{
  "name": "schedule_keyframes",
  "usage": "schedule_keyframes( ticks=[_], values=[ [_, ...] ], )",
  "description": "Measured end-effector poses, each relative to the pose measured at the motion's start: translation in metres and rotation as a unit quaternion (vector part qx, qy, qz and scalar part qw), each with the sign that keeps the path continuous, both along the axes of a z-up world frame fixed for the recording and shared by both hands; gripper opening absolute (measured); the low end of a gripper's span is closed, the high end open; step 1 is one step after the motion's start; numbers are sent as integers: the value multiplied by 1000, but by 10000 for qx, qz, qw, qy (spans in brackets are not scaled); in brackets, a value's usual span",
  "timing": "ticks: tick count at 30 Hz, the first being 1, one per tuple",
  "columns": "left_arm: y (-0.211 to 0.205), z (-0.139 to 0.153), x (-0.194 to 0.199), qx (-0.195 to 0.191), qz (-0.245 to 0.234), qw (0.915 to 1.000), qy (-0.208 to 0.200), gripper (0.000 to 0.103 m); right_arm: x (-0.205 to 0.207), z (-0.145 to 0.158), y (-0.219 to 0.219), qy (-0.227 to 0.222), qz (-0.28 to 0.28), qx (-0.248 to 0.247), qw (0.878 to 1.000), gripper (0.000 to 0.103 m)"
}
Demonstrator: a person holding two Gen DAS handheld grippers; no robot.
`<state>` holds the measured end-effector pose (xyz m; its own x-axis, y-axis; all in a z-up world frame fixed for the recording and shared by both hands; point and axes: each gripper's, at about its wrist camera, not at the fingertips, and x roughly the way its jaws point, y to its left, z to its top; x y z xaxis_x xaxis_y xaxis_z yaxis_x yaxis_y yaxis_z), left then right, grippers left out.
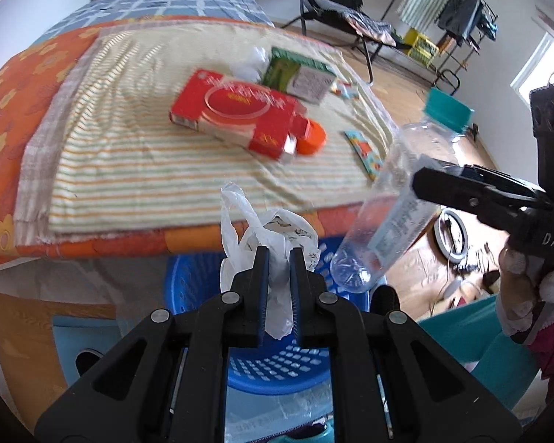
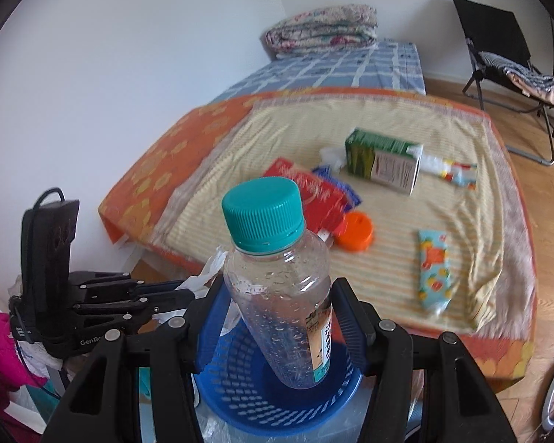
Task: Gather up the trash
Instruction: 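Lower the bag and bottle into the blue basket and open both grippers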
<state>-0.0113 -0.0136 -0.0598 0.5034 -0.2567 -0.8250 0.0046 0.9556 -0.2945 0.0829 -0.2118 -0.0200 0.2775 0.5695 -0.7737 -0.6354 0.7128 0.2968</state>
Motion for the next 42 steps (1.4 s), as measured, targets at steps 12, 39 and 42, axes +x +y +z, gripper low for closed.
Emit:
schedule_keyframes(
  ticks=[12, 39, 42],
  values=[
    [-17, -37, -10, 175, -240, 9983, 495, 9, -17, -50, 5, 368, 64, -465, 9982, 58],
    [-15, -58, -3, 364, -123, 9957, 840, 36, -18, -83, 8, 616, 74, -921, 9938, 72],
    [-14, -57, -1, 363, -90, 9960, 815, 36, -17, -84, 5, 626, 33, -917, 9938, 72]
  ],
)
